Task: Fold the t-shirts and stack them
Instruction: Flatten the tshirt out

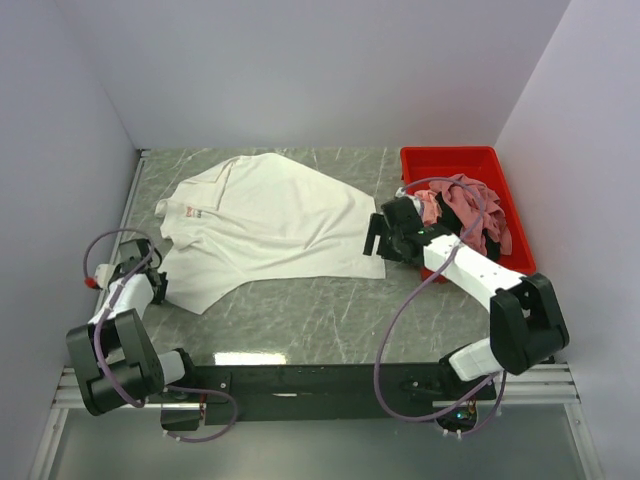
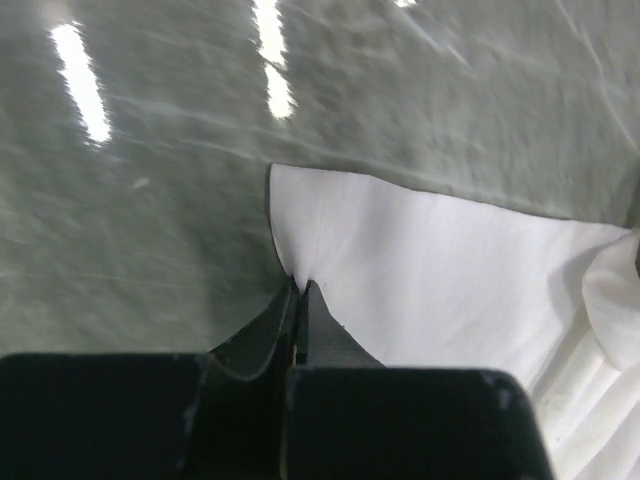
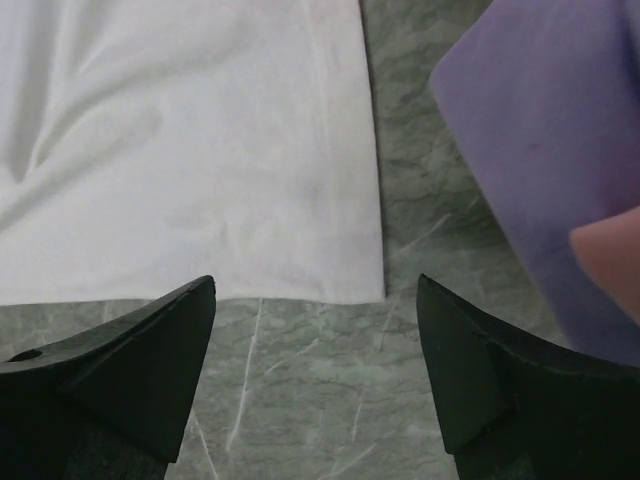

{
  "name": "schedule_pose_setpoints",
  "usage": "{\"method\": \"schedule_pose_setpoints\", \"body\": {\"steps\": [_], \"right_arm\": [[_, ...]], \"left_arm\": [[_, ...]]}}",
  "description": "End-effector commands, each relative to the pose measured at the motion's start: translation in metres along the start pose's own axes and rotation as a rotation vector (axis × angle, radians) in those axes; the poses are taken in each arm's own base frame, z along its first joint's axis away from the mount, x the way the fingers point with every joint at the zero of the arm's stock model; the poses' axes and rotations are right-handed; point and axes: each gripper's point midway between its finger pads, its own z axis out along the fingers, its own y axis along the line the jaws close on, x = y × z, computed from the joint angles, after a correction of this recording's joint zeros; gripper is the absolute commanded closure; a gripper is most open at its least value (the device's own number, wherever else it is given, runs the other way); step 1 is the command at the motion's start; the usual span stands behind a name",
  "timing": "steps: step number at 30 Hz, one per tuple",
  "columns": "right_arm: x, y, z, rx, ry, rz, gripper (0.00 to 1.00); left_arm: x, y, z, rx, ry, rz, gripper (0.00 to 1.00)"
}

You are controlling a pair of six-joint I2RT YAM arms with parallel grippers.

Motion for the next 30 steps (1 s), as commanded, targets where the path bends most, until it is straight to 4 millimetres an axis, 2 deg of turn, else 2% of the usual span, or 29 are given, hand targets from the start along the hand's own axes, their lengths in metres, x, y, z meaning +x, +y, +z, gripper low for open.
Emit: {"method": "schedule_pose_setpoints", "body": {"steps": [1, 8, 15, 17, 20, 26, 29, 30], "right_arm": [[0.001, 0.018, 0.003, -0.019, 0.035, 0.045, 0.15], [0.058, 0.010, 0.024, 0.028, 0.181, 0.063, 0.18], [0.079, -0.002, 0.025, 0.079, 0.231, 0.056, 0.21], [0.082, -0.005, 0.025, 0.084, 0.234, 0.053, 0.21], [0.086, -0.006, 0.029, 0.090, 0.247, 0.048, 0.23], [0.087, 0.003, 0.036, 0.064, 0.252, 0.045, 0.36], [0.086, 0.008, 0.035, 0.051, 0.246, 0.036, 0.49], [0.086, 0.009, 0.035, 0.052, 0.247, 0.034, 0.57]], "left_arm": [[-0.011, 0.014, 0.000, -0.024, -0.016, -0.042, 0.99], [-0.005, 0.013, -0.003, 0.012, 0.018, -0.045, 0.99], [-0.008, 0.013, -0.017, 0.060, 0.001, -0.053, 0.99], [-0.005, 0.010, -0.019, 0.095, 0.009, -0.038, 0.99], [0.000, 0.015, -0.017, 0.096, 0.016, -0.035, 0.99], [-0.001, 0.015, -0.019, 0.094, 0.017, -0.011, 0.99], [-0.004, 0.015, -0.021, 0.094, 0.006, -0.011, 0.99], [-0.003, 0.014, -0.021, 0.104, 0.008, -0.010, 0.99]]}}
